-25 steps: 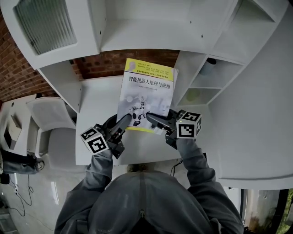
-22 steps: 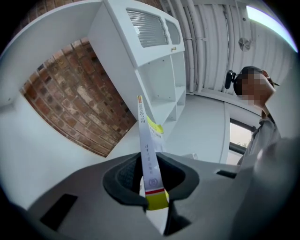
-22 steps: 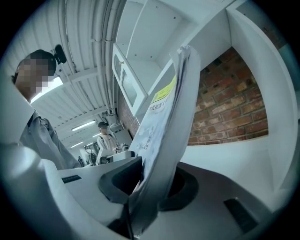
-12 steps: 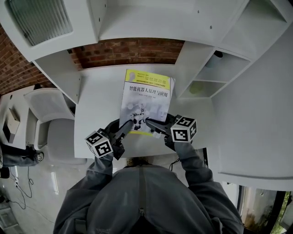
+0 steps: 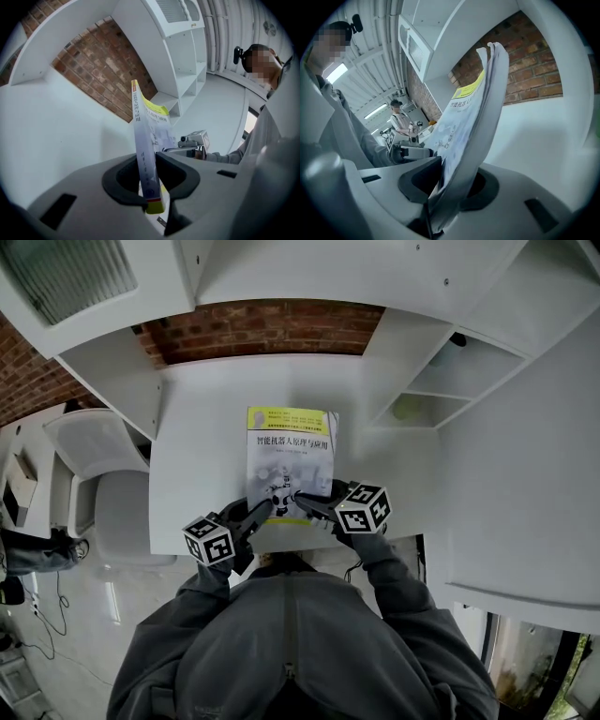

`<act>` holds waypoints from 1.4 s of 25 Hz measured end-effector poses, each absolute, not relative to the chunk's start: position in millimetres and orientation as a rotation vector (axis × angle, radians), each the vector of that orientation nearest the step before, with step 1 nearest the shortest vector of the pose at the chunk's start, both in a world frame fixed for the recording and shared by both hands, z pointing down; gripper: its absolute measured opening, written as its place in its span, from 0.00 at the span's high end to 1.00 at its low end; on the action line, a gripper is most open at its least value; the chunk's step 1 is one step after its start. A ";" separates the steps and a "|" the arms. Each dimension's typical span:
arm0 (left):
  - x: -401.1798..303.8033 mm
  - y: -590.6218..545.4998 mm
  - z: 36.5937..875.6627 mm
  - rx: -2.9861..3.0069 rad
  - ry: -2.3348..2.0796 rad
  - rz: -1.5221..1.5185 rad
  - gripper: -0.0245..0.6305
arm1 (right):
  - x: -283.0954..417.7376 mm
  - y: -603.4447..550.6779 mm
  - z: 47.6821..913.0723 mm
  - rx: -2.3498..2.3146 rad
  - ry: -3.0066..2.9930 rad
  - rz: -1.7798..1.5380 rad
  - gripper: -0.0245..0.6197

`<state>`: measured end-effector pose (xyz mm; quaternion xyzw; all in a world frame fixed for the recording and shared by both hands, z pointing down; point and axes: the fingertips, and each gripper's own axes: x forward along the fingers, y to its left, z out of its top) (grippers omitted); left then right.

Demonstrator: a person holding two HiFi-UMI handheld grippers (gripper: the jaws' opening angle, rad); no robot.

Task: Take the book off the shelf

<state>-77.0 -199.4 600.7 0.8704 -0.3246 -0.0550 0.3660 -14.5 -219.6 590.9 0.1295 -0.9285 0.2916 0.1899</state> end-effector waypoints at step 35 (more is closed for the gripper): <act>-77.2 -157.5 718.4 1.883 -0.797 0.097 0.78 | -19.8 -187.5 717.2 0.249 -2.193 1.217 0.74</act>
